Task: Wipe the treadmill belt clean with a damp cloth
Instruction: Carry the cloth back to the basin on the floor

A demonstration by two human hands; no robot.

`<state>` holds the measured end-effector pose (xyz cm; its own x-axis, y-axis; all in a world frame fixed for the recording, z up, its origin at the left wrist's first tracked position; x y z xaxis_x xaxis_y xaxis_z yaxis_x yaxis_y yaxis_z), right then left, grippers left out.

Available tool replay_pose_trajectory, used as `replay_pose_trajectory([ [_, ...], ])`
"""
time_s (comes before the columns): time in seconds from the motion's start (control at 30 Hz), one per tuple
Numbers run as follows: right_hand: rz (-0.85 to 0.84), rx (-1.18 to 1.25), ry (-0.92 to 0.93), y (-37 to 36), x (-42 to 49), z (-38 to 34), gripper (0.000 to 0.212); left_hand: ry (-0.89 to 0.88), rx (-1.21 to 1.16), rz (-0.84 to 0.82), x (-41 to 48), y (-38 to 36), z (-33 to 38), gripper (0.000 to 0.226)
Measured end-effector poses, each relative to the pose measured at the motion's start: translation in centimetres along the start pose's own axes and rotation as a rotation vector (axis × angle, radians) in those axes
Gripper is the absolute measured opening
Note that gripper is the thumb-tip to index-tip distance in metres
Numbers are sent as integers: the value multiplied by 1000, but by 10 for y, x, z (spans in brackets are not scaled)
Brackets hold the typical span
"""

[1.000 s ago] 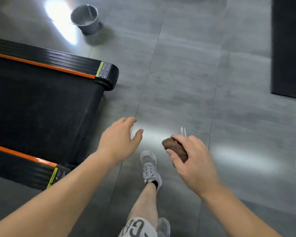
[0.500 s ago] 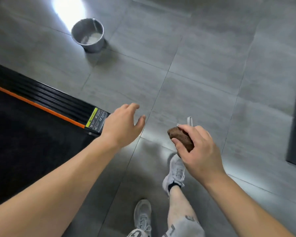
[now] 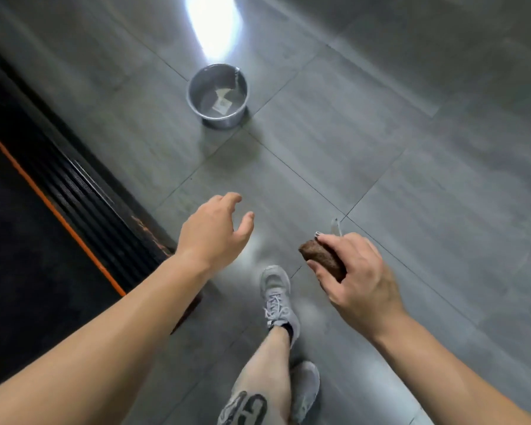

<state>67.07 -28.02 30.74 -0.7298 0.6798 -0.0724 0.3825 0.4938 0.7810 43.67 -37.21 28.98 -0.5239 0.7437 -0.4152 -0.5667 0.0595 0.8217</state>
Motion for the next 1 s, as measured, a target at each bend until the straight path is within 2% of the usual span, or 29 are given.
replay_pose_trajectory([
  [0.33,-142,7,87,-20,257,49,44,172,-90,27,214,43,-21,41],
  [0.63,-246,30,195,-61,464,69,42,281,-102,6,378,69,-41,45],
  [0.83,-389,18,298,-101,588,91,41,442,-178,23,474,68,-66,40],
  [1.0,-512,-5,371,-137,677,98,48,498,-324,30,536,51,-82,40],
])
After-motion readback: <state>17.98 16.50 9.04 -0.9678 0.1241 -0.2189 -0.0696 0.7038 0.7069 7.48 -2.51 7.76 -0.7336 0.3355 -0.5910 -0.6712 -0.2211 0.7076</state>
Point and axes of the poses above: each hand's wrist, its own x-axis towards the middle knuckle, its own y-axis out of the back of the hand, z = x × y, the point moved 7 cm from there along x, towards the middle knuckle, and after that the axes turned 6 degrees about -z, right-handed, at the moved point
